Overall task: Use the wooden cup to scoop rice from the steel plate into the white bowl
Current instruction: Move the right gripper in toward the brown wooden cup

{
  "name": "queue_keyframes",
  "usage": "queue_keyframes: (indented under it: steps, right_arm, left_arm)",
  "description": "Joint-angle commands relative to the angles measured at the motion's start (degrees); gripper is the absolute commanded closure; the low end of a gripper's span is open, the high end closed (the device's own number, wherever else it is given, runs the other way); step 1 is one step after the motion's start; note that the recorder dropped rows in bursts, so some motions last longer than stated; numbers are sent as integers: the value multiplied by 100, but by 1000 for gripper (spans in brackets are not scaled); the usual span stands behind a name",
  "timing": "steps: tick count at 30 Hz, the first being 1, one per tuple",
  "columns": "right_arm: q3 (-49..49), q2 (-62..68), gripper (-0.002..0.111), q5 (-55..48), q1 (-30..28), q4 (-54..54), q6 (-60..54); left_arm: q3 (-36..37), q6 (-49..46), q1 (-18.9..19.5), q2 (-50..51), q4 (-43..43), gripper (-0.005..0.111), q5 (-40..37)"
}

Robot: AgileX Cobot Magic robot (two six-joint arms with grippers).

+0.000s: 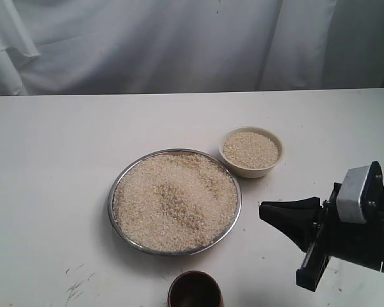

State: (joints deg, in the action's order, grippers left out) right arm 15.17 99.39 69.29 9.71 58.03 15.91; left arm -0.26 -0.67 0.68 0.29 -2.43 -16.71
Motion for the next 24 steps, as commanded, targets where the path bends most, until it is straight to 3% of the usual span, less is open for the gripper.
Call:
queue_keyframes:
  steps: [1, 4, 7, 9, 14, 15, 21, 24]
  right_arm:
    - [-33, 0, 108, 67, 23, 256, -155]
    - [-33, 0, 106, 67, 23, 706, -114]
    - [-33, 0, 94, 67, 23, 784, -114]
    - [-33, 0, 79, 67, 23, 813, -114]
    - [-33, 0, 13, 67, 23, 813, -187]
    - [-21, 0, 5, 67, 23, 846, -291]
    - [418, 0, 3, 67, 23, 2504, -566]
    - [822, 0, 3, 67, 23, 3359, -1]
  left_arm:
    - [26, 18, -9, -29, -4, 107, 36]
    - [26, 18, -9, -29, -4, 107, 36]
    - [26, 18, -9, -29, -4, 107, 36]
    - [26, 18, -9, -29, -4, 107, 36]
    - [26, 18, -9, -29, -4, 107, 36]
    - [26, 18, -9, -29, -4, 107, 36]
    - [26, 18, -9, -29, -4, 107, 36]
    - [26, 18, -9, -29, -4, 107, 36]
